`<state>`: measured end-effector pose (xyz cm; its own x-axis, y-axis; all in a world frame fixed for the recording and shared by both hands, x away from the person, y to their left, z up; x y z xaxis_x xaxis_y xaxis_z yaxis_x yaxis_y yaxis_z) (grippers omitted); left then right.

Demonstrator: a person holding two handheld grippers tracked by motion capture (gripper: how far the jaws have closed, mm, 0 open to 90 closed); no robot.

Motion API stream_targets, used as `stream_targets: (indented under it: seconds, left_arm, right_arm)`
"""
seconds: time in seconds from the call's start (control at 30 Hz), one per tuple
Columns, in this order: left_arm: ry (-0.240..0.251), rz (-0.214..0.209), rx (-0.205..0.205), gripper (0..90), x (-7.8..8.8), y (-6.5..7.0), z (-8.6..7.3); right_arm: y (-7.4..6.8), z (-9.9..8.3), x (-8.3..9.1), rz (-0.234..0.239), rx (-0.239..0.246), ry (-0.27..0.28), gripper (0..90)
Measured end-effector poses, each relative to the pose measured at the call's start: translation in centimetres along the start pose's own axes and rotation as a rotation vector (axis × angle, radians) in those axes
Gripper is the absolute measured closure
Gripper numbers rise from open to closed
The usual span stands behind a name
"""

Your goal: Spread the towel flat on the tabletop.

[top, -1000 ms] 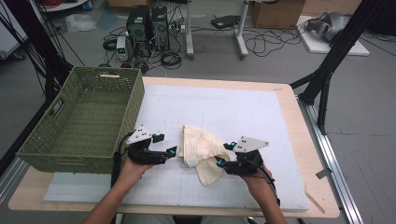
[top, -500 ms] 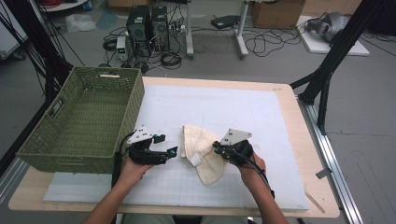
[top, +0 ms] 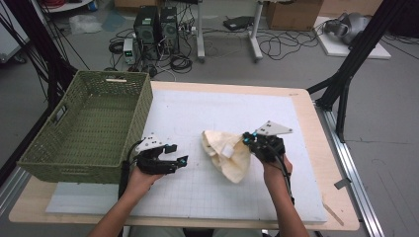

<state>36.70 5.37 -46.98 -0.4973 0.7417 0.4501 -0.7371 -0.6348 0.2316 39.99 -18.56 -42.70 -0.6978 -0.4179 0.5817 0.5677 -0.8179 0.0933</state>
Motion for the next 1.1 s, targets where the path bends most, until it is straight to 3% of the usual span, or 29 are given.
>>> stream_targets:
  seconds: [0.03,0.13,0.17,0.23,0.3,0.47,0.6,0.7,0.87,0.97,1.03,1.1]
  left_arm:
    - [0.0,0.0,0.0,34.7,0.0,0.0,0.0]
    - [-0.009,-0.022,-0.008,39.0,-0.1,0.3,-0.1]
    - [-0.009,-0.022,-0.008,41.5,-0.1,0.3,-0.1]
    - [-0.019,-0.041,-0.015,45.4,-0.2,0.5,-0.3]
    - [-0.025,-0.046,-0.021,48.7,-0.2,0.6,-0.4]
    - [-0.019,-0.042,-0.025,50.6,-0.1,0.6,-0.3]
    - [-0.01,-0.036,-0.025,50.5,-0.1,0.5,-0.2]
    - [-0.008,-0.035,-0.026,50.4,-0.1,0.5,-0.1]
    - [-0.007,-0.035,-0.028,49.8,0.0,0.4,-0.1]
    - [-0.01,-0.037,-0.028,49.8,0.0,0.4,-0.2]
    - [-0.012,-0.039,-0.029,49.9,0.0,0.5,-0.2]
    - [-0.011,-0.039,-0.029,50.0,0.0,0.5,-0.2]
  right_arm:
    - [0.7,-0.4,-0.2,-0.018,-0.024,-0.026,85.6]
    - [1.8,-1.8,-0.8,-0.068,-0.005,-0.106,83.9]
    - [1.8,-1.8,-0.8,-0.068,-0.005,-0.106,83.9]
    - [2.2,-2.3,-0.8,-0.071,-0.001,-0.112,72.0]
    - [1.9,-2.2,-0.5,-0.036,0.014,-0.085,65.5]
    - [-0.7,-2.3,0.4,0.099,0.09,-0.036,57.0]
    - [-2.4,-2.0,1.5,0.153,0.122,0.021,55.1]
    - [-3.9,-1.9,1.6,0.199,0.146,0.031,53.6]
    - [-7.1,-2.6,-0.1,0.275,0.178,-0.021,48.8]
    - [-8.6,-3.6,-1.7,0.262,0.242,-0.084,48.6]
    - [-9.1,-4.2,-2.6,0.243,0.292,-0.134,54.8]
    - [-9.3,-4.7,-3.1,0.256,0.311,-0.179,73.1]
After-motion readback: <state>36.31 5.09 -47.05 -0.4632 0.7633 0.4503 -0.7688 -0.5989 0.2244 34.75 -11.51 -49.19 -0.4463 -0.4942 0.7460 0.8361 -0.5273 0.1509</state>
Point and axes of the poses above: each handheld gripper's, and its own axes: x roughly backward along the jaws, z roughly out of its top, y roughly to its right, the point moved 10 cm from there along -x, roughly forward along the jaws, and after that the axes turned 4 degrees about -y, right-handed, at the moved point
